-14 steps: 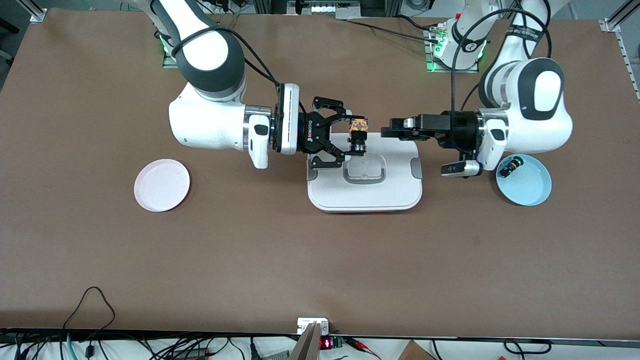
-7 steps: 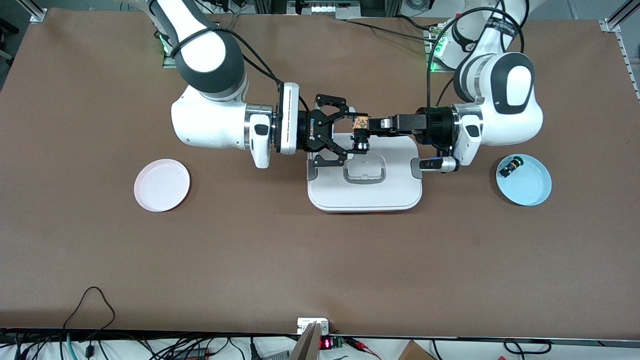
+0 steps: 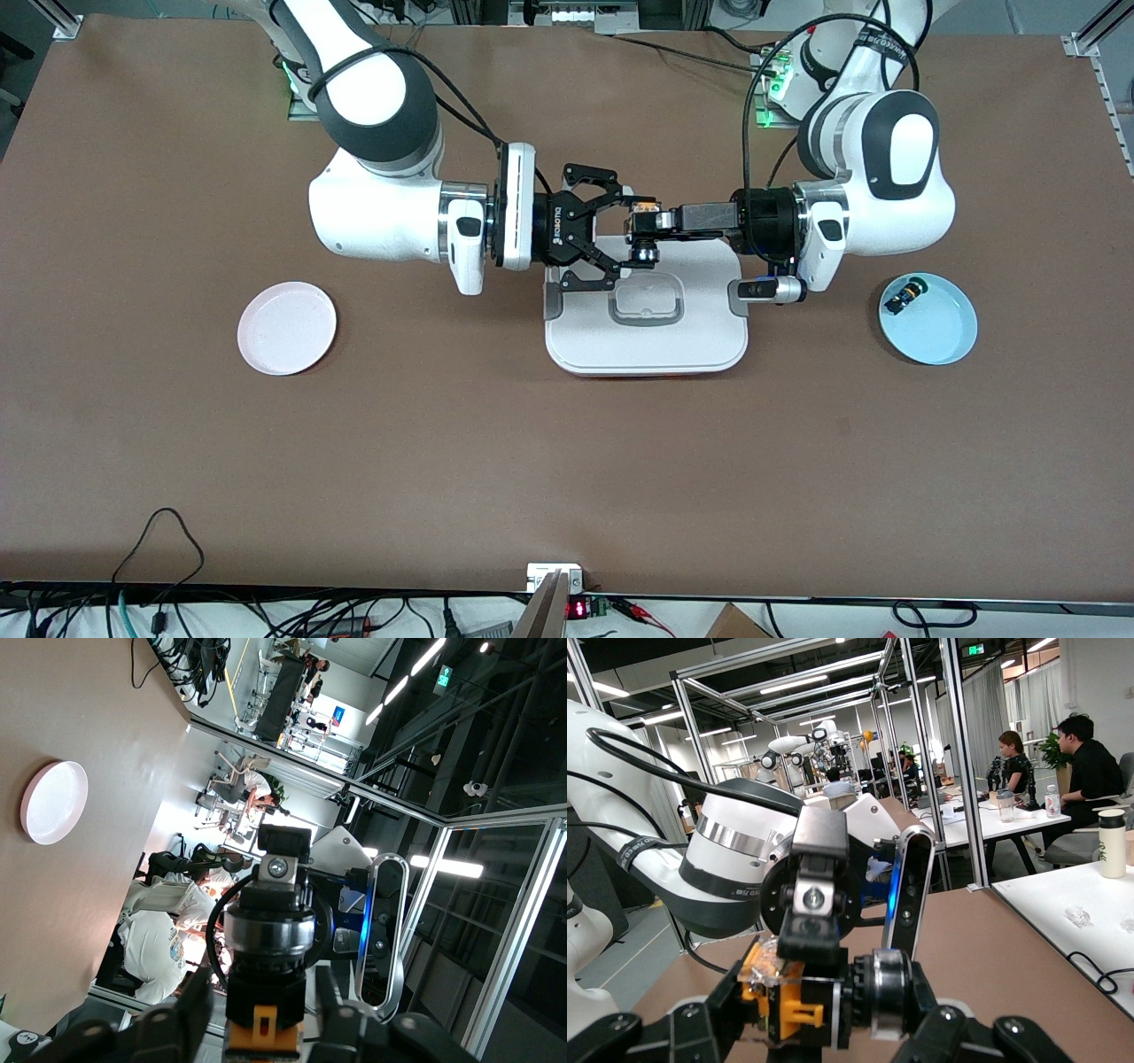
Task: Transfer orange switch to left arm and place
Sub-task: 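Carry the switch to the blue plate while the right gripper withdraws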
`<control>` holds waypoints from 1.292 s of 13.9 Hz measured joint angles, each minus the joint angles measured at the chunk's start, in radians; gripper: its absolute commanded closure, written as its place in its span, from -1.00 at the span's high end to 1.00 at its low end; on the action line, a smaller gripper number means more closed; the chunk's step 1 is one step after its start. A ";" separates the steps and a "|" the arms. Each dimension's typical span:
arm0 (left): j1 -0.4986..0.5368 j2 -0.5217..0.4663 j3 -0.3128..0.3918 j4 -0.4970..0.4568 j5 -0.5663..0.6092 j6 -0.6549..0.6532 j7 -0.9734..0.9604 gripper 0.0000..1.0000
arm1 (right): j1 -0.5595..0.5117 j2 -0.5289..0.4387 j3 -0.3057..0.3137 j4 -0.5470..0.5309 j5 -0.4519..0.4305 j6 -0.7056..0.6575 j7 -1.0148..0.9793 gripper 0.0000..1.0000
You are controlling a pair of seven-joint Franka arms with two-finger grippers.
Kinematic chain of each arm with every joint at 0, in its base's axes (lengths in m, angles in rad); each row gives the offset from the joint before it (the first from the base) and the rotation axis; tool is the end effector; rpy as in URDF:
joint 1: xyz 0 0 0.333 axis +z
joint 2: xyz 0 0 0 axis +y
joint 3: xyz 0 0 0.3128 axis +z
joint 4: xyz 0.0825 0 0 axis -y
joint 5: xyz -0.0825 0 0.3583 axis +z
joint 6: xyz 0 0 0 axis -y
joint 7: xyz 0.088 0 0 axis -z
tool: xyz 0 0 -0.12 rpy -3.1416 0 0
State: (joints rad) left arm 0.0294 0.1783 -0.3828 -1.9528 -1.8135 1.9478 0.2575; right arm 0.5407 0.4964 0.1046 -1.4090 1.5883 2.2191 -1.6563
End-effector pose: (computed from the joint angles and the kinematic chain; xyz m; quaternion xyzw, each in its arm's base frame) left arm 0.5402 -0.2683 0.4672 0.6677 0.1574 -0.0968 0.7212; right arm 0.5613 0.4549 0.4865 -0.5879 -0.4758 -0.4053 0.5136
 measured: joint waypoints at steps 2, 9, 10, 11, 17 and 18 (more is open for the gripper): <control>0.000 -0.002 0.000 0.000 -0.001 0.002 0.009 -1.00 | 0.000 0.001 0.000 0.000 0.003 0.000 0.003 -0.98; 0.002 -0.007 0.001 0.000 -0.001 0.003 0.006 -1.00 | 0.002 0.004 0.000 0.000 0.043 -0.001 0.005 1.00; 0.004 -0.009 0.002 0.000 -0.001 0.003 0.006 -1.00 | 0.006 0.006 0.000 0.000 0.064 -0.002 0.005 1.00; 0.007 -0.012 0.003 0.000 0.001 0.004 0.006 -1.00 | 0.011 0.007 0.000 0.000 0.075 -0.002 0.005 1.00; 0.042 -0.028 0.036 0.000 0.208 0.005 0.006 -1.00 | 0.003 0.007 -0.030 -0.005 0.084 0.002 0.015 1.00; 0.052 -0.028 0.047 -0.001 0.260 0.005 0.005 -1.00 | -0.018 0.005 -0.038 -0.017 0.084 0.001 0.019 1.00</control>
State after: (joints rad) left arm 0.0816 0.1499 -0.3357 -1.9535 -1.5536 1.9524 0.2629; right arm 0.5226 0.5013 0.0662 -1.4260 1.6720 2.2198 -1.6373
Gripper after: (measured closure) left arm 0.656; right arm 0.000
